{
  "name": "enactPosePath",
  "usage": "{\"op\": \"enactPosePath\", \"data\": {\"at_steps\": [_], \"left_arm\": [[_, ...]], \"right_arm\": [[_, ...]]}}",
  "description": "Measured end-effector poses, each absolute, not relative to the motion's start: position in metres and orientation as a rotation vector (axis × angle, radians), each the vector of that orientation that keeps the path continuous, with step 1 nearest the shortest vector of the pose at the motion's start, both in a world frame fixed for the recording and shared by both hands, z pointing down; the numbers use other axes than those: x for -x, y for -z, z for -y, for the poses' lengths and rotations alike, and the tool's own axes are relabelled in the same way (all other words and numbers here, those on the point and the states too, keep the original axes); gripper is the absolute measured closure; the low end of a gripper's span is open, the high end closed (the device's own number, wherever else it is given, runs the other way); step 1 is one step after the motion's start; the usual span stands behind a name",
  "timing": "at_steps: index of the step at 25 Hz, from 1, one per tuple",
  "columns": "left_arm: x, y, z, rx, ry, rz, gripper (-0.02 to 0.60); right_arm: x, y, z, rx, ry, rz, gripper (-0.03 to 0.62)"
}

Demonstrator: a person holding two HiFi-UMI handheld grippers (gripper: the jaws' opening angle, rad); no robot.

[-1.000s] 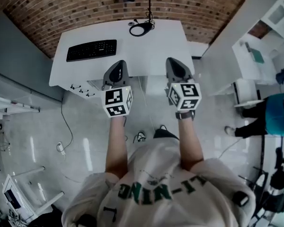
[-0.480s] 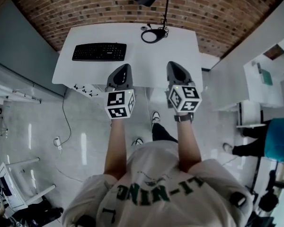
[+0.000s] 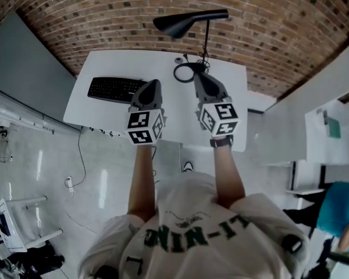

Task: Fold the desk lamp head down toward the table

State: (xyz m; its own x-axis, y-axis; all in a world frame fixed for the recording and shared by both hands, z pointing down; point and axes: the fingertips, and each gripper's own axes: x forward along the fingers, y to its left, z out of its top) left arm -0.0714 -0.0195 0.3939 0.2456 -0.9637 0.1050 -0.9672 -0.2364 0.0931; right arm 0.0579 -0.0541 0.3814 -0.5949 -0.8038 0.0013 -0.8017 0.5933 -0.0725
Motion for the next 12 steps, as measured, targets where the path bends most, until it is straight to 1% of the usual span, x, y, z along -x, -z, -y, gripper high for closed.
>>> {"op": "enactPosePath", "data": {"at_steps": [5, 9, 12], "left_arm": [[0.056, -0.397, 0.057, -2.331, -0.077, 1.868, 0.580], [0.078, -0.404, 0.084, -2.264, -0.123, 1.929, 0.580], [0.092, -0.407, 0.113, -2.264, -0.100, 1.908, 0.580]], "right_arm": [[-0.061, -0.391, 0.097, 1.318, 0.192, -2.791, 0.591], [-0.040, -0.401, 0.126, 1.289, 0.250, -2.821, 0.591], [-0.028, -0.405, 0.149, 1.294, 0.232, -2.838, 0.591]]}}
